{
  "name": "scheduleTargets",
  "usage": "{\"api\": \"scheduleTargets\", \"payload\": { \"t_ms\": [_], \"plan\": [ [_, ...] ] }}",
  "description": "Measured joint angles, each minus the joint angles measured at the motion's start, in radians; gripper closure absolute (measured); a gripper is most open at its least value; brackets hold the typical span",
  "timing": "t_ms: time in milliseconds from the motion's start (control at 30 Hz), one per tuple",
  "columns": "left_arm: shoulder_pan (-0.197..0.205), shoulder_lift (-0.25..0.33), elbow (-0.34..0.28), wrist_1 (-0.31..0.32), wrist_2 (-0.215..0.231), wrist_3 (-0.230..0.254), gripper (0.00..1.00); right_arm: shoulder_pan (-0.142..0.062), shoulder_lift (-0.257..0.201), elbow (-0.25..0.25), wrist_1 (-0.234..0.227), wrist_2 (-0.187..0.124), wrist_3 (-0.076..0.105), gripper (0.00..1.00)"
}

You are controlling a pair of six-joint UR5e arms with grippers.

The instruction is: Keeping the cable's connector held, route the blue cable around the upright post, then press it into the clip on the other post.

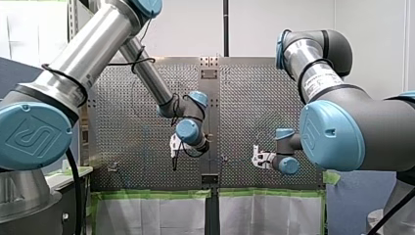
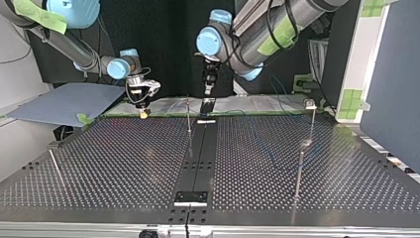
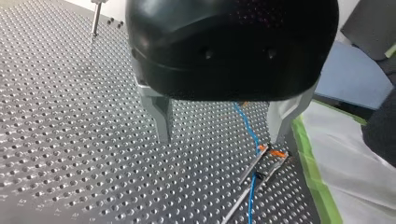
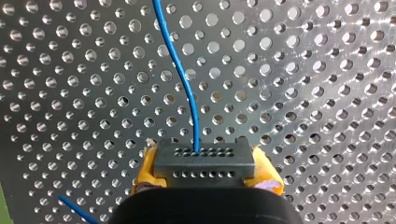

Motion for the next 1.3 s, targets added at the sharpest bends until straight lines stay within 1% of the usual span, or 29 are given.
{"api": "scheduleTargets", "payload": {
  "t_ms": [133, 300, 500, 733, 933, 1067, 1300],
  "plan": [
    [-0.005, 0.044, -0.043, -0.010, -0.022, 0.016, 0.00, 0.000, 0.000, 0.000, 0.000, -0.002, 0.001, 1.00],
    [-0.010, 0.090, -0.090, -0.012, -0.046, 0.020, 0.00, -0.001, 0.000, 0.000, 0.000, -0.003, 0.002, 1.00],
    [-0.014, 0.147, -0.147, -0.013, -0.053, 0.023, 0.00, -0.003, 0.000, 0.000, 0.000, -0.003, 0.004, 1.00],
    [-0.018, 0.223, -0.223, -0.013, -0.058, 0.054, 0.00, -0.004, 0.000, 0.000, 0.000, -0.011, 0.009, 1.00],
    [-0.023, 0.281, -0.279, -0.013, -0.067, 0.060, 0.00, -0.003, 0.000, 0.000, 0.000, -0.015, 0.010, 1.00],
    [-0.027, 0.319, -0.295, -0.013, -0.069, 0.060, 0.00, 0.000, 0.000, 0.000, 0.000, -0.015, 0.010, 1.00],
    [-0.031, 0.392, -0.298, -0.013, -0.069, 0.060, 0.00, 0.002, 0.000, 0.000, 0.000, -0.015, 0.009, 1.00]
  ]
}}
